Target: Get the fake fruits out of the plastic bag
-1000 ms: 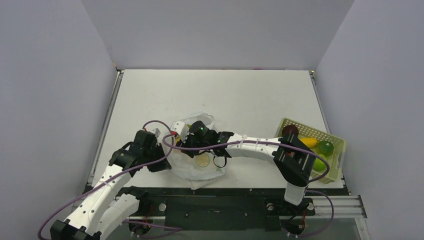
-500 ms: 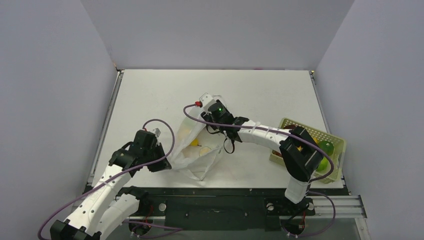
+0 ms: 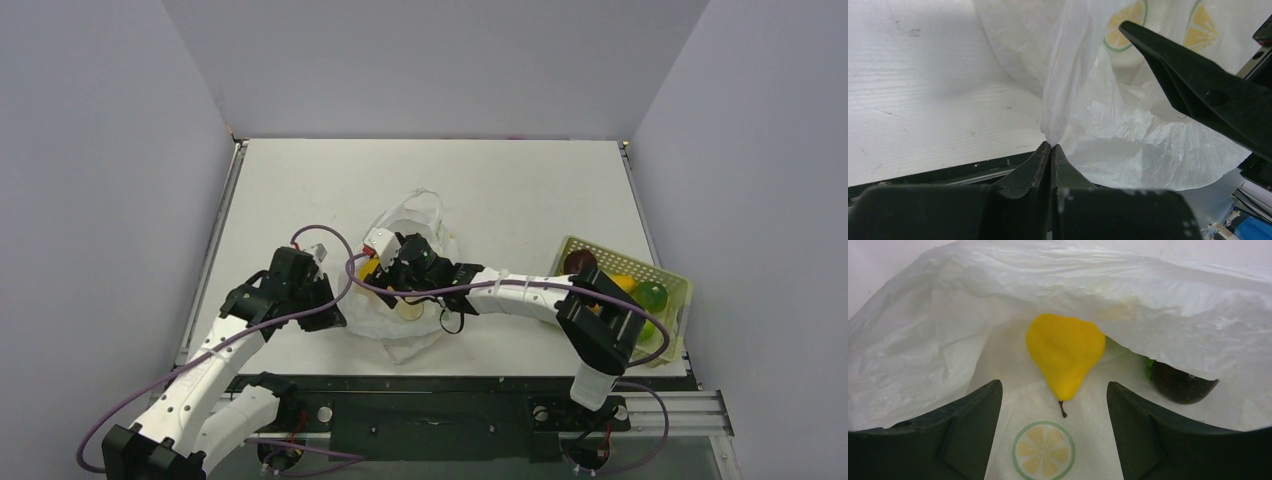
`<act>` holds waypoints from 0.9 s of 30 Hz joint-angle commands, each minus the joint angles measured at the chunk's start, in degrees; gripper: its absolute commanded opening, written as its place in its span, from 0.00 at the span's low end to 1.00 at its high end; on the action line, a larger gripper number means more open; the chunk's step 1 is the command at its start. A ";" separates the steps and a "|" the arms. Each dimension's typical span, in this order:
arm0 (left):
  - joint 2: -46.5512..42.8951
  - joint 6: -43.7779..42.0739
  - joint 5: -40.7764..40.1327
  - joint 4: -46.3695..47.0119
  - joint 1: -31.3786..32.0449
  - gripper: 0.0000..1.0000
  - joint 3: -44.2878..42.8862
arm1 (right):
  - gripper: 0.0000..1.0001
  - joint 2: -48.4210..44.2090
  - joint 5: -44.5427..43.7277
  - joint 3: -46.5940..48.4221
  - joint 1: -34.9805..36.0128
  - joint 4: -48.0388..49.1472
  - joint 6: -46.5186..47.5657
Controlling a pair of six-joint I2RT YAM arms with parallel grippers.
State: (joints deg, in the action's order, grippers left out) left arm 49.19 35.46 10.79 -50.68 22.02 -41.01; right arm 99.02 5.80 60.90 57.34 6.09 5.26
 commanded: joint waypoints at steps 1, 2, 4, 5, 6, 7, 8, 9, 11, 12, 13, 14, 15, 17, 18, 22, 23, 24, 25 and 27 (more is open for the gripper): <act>1.64 -1.87 1.18 2.96 -0.14 0.00 -3.00 | 0.74 1.92 -0.63 0.72 -1.93 10.14 -4.53; 2.10 -1.92 1.35 3.06 -0.14 0.00 -3.03 | 0.77 2.94 -0.40 0.99 -2.33 10.64 -4.90; 2.46 -2.11 1.65 3.00 -0.14 0.00 -3.09 | 0.81 4.55 -0.21 1.51 -2.59 11.92 -5.03; 2.52 -2.21 1.76 2.93 -0.09 0.00 -3.01 | 0.81 5.01 0.58 1.72 -2.72 12.87 -5.01; 2.48 -2.31 1.97 2.77 -0.13 0.00 -2.84 | 0.82 5.93 0.95 1.79 -3.04 13.41 -5.15; 2.44 -2.50 2.10 2.68 -0.13 0.00 -2.75 | 0.83 6.45 1.29 1.99 -3.16 14.45 -5.20; 2.54 -2.59 2.30 2.40 -0.13 0.00 -2.67 | 0.84 7.39 1.53 2.27 -3.37 14.86 -5.24; 2.56 -2.81 2.35 2.19 -0.14 0.00 -2.67 | 0.84 7.93 1.55 2.92 -3.50 15.28 -5.25; 2.71 -3.11 2.67 1.82 -0.14 0.00 -2.49 | 0.84 9.24 1.40 3.70 -3.72 16.26 -5.26; 2.92 -3.29 3.01 1.79 -0.07 0.00 -2.40 | 0.84 10.22 1.84 4.00 -3.72 16.51 -5.92; 3.01 -3.58 3.23 1.94 -0.06 0.00 -2.25 | 0.84 10.75 2.41 4.85 -3.79 17.03 -6.67; 3.24 -3.81 3.68 1.96 -0.05 0.00 -2.24 | 0.84 11.94 3.85 5.28 -3.85 17.67 -7.06; 3.49 -3.95 3.87 1.98 0.00 0.00 -2.21 | 0.84 12.53 4.47 6.14 -3.89 17.92 -7.77; 3.92 -4.24 4.11 1.98 0.08 0.00 -2.26 | 0.84 14.38 5.33 7.37 -3.79 18.24 -8.93; 4.04 -4.37 4.06 1.98 0.10 0.00 -2.29 | 0.84 15.33 5.37 7.73 -3.76 18.32 -9.29; 4.76 -4.52 3.82 1.98 0.06 0.00 -2.60 | 0.78 16.97 4.41 9.66 -3.65 17.67 -10.20; 4.95 -4.52 3.76 1.98 0.09 0.00 -2.61 | 0.76 16.86 3.47 9.76 -3.67 17.57 -10.53; 5.04 -4.52 3.78 1.98 0.06 0.00 -2.64 | 0.74 16.62 3.27 9.65 -3.71 17.38 -10.66; 5.19 -4.53 3.75 1.92 0.05 0.00 -2.66 | 0.69 16.00 3.19 9.53 -3.72 17.25 -10.72; 5.53 -4.40 3.51 1.82 0.06 0.00 -2.67 | 0.58 15.33 3.49 9.58 -3.89 15.68 -10.54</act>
State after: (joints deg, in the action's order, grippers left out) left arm 54.35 32.16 13.78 -49.91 22.02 -41.54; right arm 116.03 9.21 68.40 53.65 20.16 -4.12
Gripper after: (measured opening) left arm 0.003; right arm 0.687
